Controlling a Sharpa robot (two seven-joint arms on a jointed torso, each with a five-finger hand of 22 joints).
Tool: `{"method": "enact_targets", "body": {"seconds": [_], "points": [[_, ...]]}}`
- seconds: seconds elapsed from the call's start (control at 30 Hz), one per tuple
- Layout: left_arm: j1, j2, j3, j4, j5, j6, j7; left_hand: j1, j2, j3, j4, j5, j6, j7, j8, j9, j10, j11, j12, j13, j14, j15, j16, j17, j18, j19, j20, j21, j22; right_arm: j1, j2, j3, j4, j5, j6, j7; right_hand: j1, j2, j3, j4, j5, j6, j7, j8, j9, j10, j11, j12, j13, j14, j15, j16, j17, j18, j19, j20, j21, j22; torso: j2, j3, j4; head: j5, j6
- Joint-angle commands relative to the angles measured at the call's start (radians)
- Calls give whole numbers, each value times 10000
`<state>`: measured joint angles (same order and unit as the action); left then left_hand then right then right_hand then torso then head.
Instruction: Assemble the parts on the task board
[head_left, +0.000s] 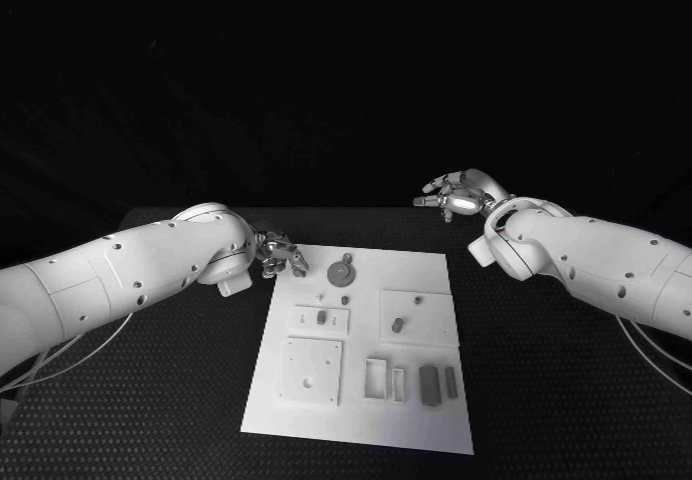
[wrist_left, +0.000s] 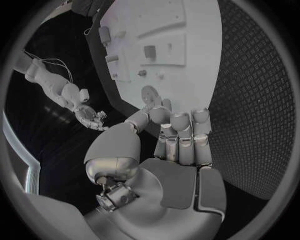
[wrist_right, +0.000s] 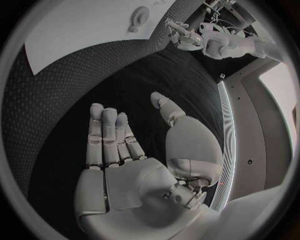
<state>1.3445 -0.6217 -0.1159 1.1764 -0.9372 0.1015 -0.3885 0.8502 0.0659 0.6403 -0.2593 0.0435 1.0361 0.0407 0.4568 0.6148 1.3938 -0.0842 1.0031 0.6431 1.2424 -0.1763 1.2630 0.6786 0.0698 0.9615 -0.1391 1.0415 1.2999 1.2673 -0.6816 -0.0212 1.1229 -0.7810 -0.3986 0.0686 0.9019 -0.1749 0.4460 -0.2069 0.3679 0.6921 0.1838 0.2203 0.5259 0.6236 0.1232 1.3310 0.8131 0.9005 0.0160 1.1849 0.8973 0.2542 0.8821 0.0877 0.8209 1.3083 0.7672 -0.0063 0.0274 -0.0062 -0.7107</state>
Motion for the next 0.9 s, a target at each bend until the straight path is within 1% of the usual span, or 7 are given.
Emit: {"method": "enact_targets", "body": {"seconds": [0.03, 0.2, 0.4, 0.67, 0.77, 0.83, 0.9], "points": [[13, -268, -3, 564, 150, -549, -206, 164, 85, -7, -40, 72, 242, -158, 223, 479, 84, -22, 46, -14, 80, 2, 40, 18, -87, 52, -1186, 67, 17, -3, 1, 6, 1, 18, 96, 60, -99, 12, -76, -6, 46, -2, 452, 67, -16, -45, -13, 42, -10, -47, 6, 29, -12, 76, 12, 70, -39, 193, -23, -6, 30, -5, -32], [10, -683, -46, 1281, 18, -707, -300, 164, 70, -9, -43, 73, 253, -164, 229, 487, 93, -27, 49, -17, 93, 1, 49, 23, -85, 63, -1190, 72, 20, -3, -8, 6, -13, 26, 109, 56, -100, 11, -76, -6, 48, -2, 452, 70, -19, -46, -13, 45, -15, -48, 6, 32, -16, 76, 13, 70, -39, 194, -18, -5, 20, 5, -65], [-5, -903, -271, 1812, -453, -978, -390, 154, 50, -12, -34, 83, 291, -178, 247, 502, 116, -40, 59, -25, 122, -4, 71, 33, -83, 85, -1197, 85, 27, -4, 20, 5, -40, 28, 130, 53, -99, 13, -74, -6, 50, -3, 451, 71, -22, -47, -13, 49, -21, -49, 6, 35, -21, 76, 13, 69, -40, 193, -17, -11, 25, 37, -109], [-19, -1109, -864, 2308, -934, -1103, -494, 68, -38, 52, 59, 369, 448, -244, 379, 568, 226, -103, 92, -156, 226, -23, 184, 79, -76, 164, -1224, 140, 70, -5, 66, 4, -94, 27, 140, 63, -101, 2, -73, -9, 53, -8, 453, 75, -30, -64, -11, 47, -43, -70, 9, 28, -39, 76, -3, 71, -54, 190, -22, 0, 13, 102, -168], [-48, -1120, -1004, 2378, -1158, -1123, -527, 23, -49, 60, 86, 417, 523, -280, 480, 621, 260, -135, 111, -234, 261, -36, 251, 100, -69, 197, -1239, 179, 98, -6, 73, 4, -95, 16, 145, 63, -98, 3, -69, -10, 55, -11, 453, 75, -34, -70, -10, 46, -51, -79, 10, 25, -46, 76, -9, 72, -59, 189, -14, 0, 19, 107, -174], [-69, -1127, -1155, 2430, -1373, -1156, -522, -4, -53, 69, 96, 449, 553, -302, 551, 664, 283, -156, 129, -298, 276, -44, 296, 112, -63, 214, -1248, 202, 117, -8, 80, 4, -94, 10, 146, 64, -97, 4, -67, -10, 55, -12, 454, 76, -35, -72, -10, 47, -55, -82, 10, 24, -50, 76, -12, 73, -62, 188, -7, -2, 15, 113, -175], [-93, -1111, -1217, 2443, -1393, -1189, -520, -55, -45, 74, 100, 588, 589, -334, 668, 736, 305, -185, 147, -403, 294, -55, 357, 128, -57, 232, -1258, 235, 144, -9, 82, 4, -93, 7, 149, 65, -96, 4, -66, -11, 56, -13, 454, 76, -37, -74, -9, 47, -58, -85, 11, 23, -53, 76, -14, 73, -63, 188, -5, -3, 6, 123, -178]]}}
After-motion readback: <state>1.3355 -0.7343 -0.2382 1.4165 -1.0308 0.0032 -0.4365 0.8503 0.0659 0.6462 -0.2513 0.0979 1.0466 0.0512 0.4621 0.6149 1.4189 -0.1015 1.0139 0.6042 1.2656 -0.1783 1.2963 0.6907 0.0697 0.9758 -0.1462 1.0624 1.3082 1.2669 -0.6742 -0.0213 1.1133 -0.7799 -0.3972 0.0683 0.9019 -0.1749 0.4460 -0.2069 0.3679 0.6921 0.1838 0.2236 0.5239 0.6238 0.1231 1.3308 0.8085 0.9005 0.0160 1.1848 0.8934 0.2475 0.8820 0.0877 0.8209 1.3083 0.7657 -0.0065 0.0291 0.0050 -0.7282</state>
